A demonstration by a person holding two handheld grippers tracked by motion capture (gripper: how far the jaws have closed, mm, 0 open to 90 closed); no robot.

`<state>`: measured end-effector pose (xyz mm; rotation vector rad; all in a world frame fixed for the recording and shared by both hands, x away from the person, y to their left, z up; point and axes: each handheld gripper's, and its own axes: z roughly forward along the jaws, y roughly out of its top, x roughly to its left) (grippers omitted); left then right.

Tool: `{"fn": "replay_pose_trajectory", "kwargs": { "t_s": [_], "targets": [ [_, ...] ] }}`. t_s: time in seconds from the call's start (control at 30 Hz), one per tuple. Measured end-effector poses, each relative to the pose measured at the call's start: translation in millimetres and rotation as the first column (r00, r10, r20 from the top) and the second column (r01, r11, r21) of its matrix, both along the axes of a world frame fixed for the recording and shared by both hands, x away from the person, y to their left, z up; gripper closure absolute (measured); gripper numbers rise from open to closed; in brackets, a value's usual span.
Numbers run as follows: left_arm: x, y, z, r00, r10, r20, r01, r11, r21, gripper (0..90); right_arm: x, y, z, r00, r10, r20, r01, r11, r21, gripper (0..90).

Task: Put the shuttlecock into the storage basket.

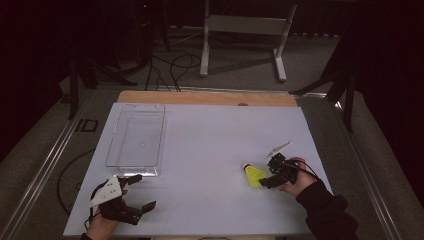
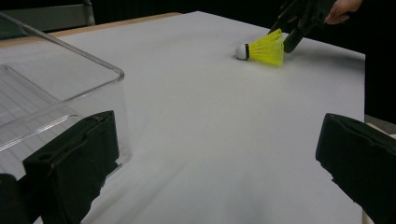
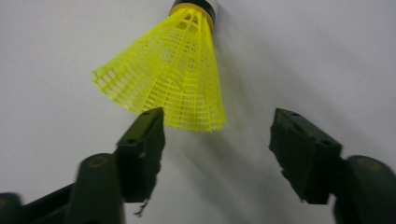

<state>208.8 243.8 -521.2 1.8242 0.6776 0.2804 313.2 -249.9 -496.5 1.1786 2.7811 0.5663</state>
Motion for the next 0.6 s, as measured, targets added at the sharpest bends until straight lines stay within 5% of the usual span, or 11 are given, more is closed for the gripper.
{"fn": "replay_pose_trajectory", "kwargs": {
  "t_s": [0.5, 0.6],
  "targets": [
    [0.1, 0.0, 0.0, 1.0000, -0.002, 0.000, 0.002, 1.0000, 0.000, 0.3, 14.1, 11.5, -9.1, 0.9983, 0.003, -0.059, -0.005, 0.9997, -0.025, 63.6],
    [0.0, 0.0, 0.0, 1.0000, -0.002, 0.000, 0.002, 1.0000, 0.001, 0.3, 17.4, 14.0, -9.7, 0.9970, 0.027, -0.072, -0.029, 0.9993, -0.022, 78.4]
  ]
}}
